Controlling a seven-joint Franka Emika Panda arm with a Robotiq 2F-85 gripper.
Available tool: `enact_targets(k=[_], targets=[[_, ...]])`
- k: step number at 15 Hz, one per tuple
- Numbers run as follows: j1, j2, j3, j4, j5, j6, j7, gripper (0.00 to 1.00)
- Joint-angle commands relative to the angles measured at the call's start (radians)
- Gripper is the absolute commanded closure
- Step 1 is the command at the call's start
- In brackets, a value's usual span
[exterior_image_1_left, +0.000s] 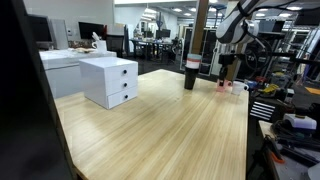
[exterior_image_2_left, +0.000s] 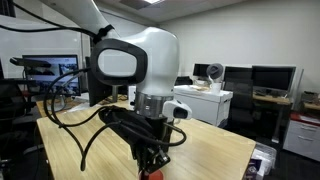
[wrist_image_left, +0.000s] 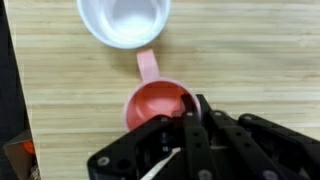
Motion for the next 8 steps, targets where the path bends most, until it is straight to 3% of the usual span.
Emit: enact_targets(k=[1,4,8], targets=[[0.005,-0.043,-0.004,-0.015,-0.055,-0.014,0.063,0.96],[0.037,-0.091,-0.022,-0.019,-0.178,-0.018,0.191,0.95],[0.061,-0.168,-0.012,-0.003,-0.249,-0.068,0.258,0.95]])
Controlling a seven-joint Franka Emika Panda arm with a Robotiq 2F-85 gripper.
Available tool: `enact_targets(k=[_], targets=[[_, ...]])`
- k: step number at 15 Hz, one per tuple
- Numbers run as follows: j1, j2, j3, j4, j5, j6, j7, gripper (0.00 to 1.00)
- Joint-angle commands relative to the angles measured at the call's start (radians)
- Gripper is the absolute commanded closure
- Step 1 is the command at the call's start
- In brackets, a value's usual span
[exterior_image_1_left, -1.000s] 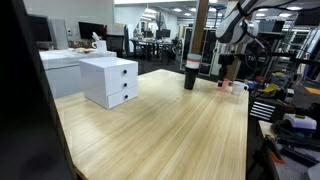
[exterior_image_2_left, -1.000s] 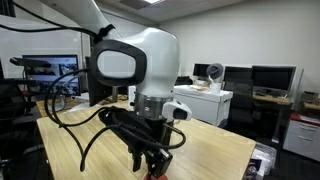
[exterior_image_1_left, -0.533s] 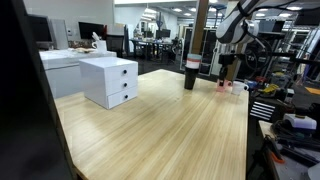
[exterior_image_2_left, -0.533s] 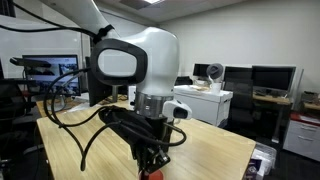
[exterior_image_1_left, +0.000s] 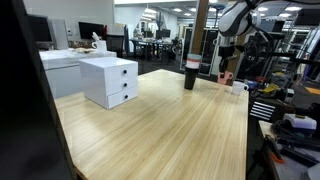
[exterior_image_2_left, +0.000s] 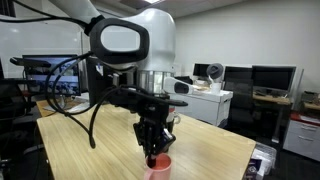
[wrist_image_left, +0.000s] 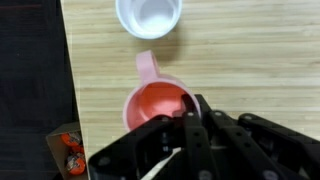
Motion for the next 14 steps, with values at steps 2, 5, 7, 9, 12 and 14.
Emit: enact_targets(k=[2,5,7,9,12,14], targets=[[0.038,-0.115,0.006,0.011,-0.081,-0.099,0.08,0.95],[0.062,-0.156,0.017,0.057,-0.073,-0.184,0.085,0.95],[0.078,-0.176,0.026,0.091,-0.065,-0.223,0.087,0.95],[0.093,-0.192,0.036,0.122,-0.06,-0.243,0.091,0.95],[0.117,-0.192,0.048,0.165,-0.034,-0.249,0.071,0.95],[0.127,-0.185,0.057,0.183,-0.032,-0.243,0.07,0.95]])
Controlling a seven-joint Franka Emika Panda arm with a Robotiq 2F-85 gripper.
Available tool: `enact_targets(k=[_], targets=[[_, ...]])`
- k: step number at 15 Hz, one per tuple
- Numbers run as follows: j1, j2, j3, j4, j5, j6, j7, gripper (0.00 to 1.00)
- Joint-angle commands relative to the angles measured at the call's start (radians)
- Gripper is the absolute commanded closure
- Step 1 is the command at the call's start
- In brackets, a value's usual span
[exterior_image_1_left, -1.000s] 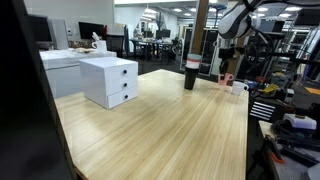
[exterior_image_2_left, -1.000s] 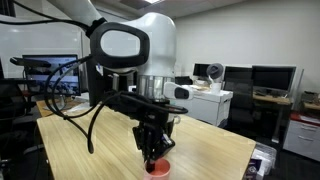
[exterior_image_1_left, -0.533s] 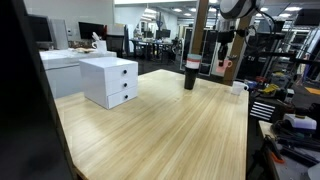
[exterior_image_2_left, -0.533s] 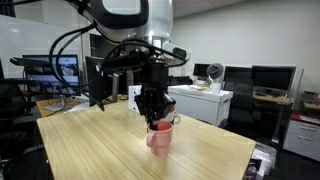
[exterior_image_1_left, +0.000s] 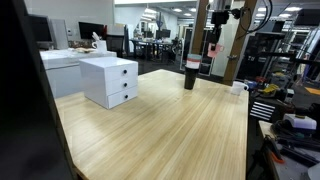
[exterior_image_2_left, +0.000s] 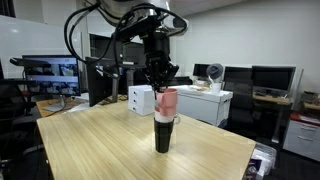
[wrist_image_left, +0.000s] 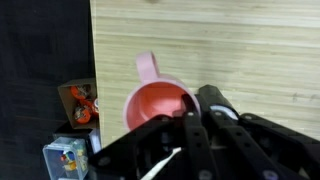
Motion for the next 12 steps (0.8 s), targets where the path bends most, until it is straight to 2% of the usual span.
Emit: enact_targets(k=[1,6,12], targets=[[0.018,-0.004,0.015,0.025,0.012,-0.016,0.001,0.95],[0.039,0.001,0.033,0.047,0.025,-0.009,-0.013,0.95],[0.045,0.01,0.042,0.063,0.1,0.002,-0.075,0.95]])
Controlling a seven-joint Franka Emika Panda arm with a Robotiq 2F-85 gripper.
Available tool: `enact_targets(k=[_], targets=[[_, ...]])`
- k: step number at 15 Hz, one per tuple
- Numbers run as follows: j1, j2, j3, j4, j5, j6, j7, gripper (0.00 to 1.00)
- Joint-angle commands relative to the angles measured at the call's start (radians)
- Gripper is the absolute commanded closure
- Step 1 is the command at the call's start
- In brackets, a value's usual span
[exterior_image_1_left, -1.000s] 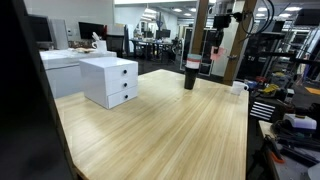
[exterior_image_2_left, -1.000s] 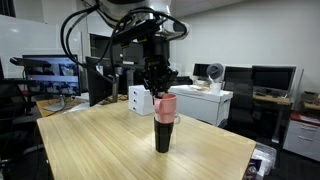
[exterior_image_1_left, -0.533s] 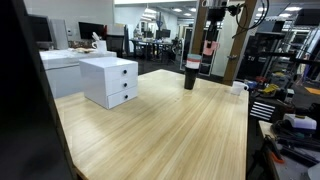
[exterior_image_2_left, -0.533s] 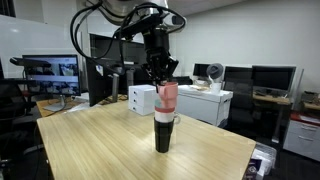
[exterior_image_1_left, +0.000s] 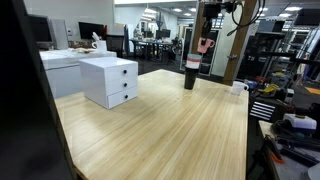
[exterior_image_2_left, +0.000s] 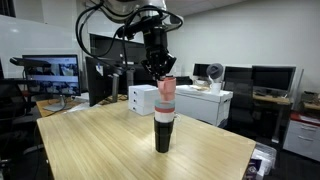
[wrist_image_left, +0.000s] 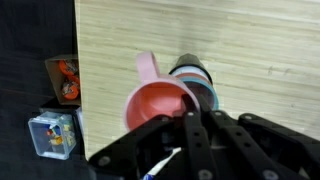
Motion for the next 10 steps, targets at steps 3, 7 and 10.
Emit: enact_targets(k=[3,7,10], targets=[[0.001,0.022,0.004,0.026,0.094,0.002,-0.119,0.95],[0.0,0.04,0.009,0.036,0.122,0.005,-0.175,0.95],[-0.002,0.058,0.015,0.05,0.122,0.003,-0.194,0.95]])
